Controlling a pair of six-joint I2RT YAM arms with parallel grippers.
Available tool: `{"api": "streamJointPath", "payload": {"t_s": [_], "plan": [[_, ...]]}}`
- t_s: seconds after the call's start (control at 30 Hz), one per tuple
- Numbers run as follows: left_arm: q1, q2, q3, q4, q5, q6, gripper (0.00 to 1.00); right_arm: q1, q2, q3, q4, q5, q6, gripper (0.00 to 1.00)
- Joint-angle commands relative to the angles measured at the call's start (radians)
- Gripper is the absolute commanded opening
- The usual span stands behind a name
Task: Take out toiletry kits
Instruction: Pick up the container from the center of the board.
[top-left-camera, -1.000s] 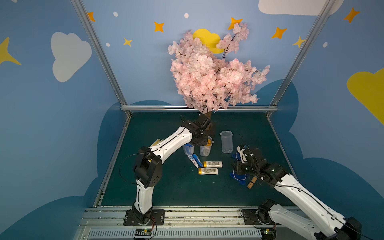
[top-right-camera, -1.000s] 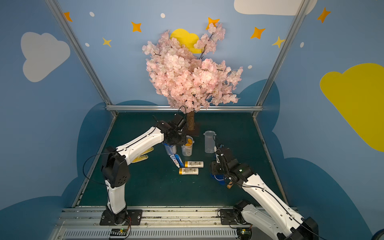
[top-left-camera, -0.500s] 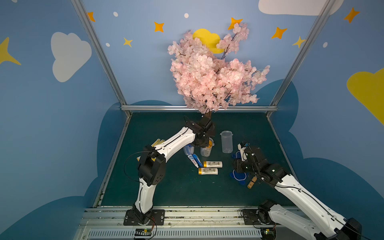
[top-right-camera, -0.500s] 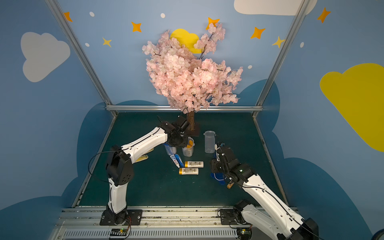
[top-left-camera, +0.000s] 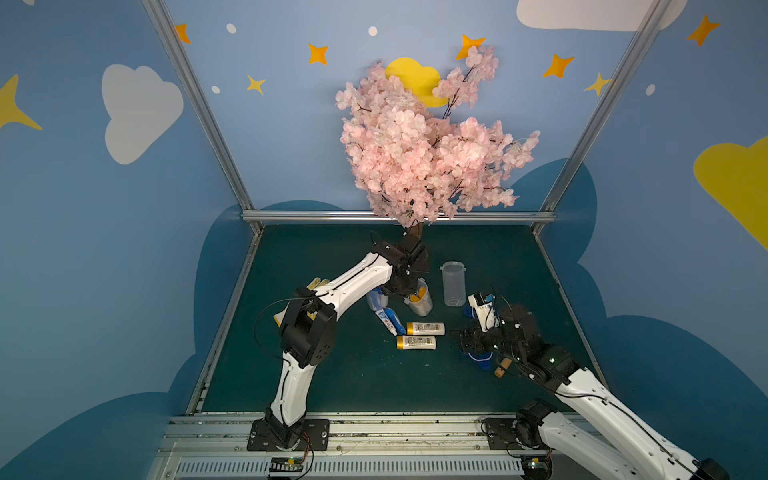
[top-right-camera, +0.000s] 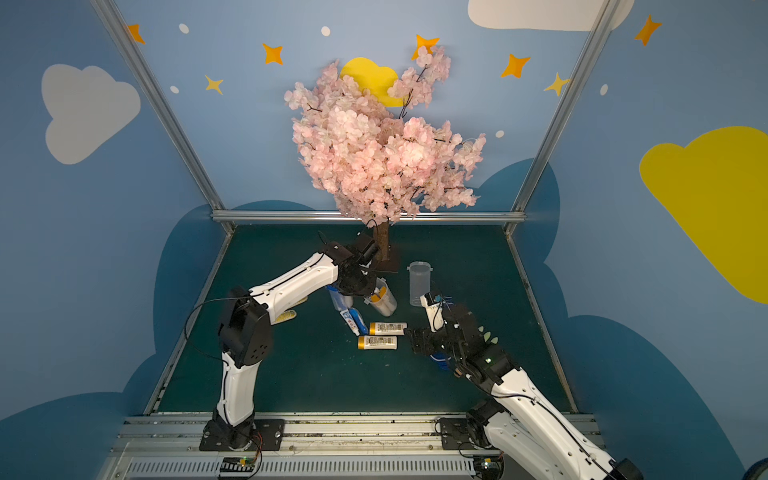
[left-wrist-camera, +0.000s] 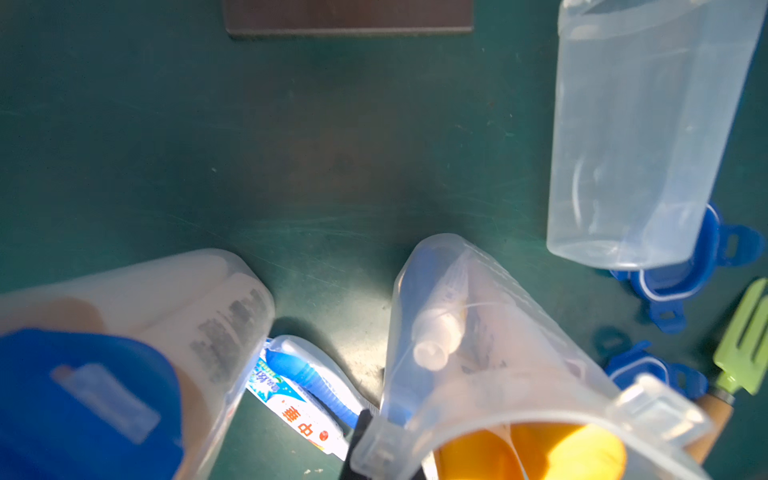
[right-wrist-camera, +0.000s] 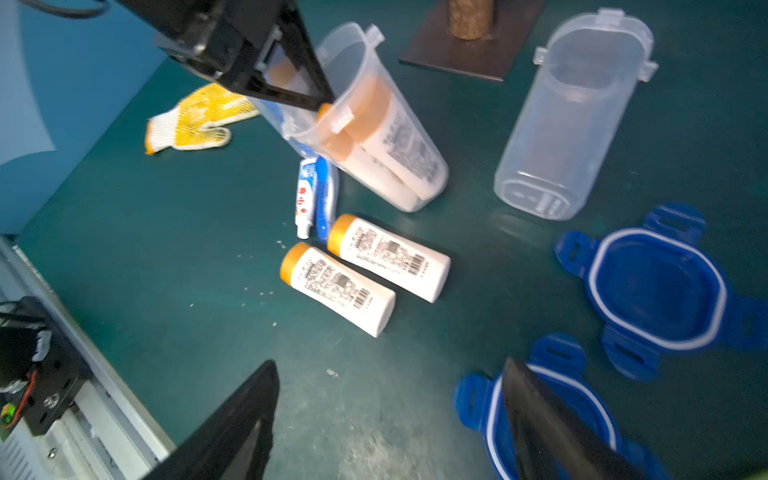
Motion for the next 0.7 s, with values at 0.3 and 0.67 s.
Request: {"api": "streamJointPath", "payload": {"t_s": [0.3, 0.67], "plan": [[0.069, -0.319, -0.150, 0.078, 0.505, 0.076, 0.03, 0.210, 0.088, 0.056, 0.216, 0.150, -0.381, 0.84], [0.100, -0.461, -0.348, 0.126, 0.676, 0.086, 0.03, 0.349, 0.230, 0.148, 0.361, 0.438, -0.657, 0.84]]}}
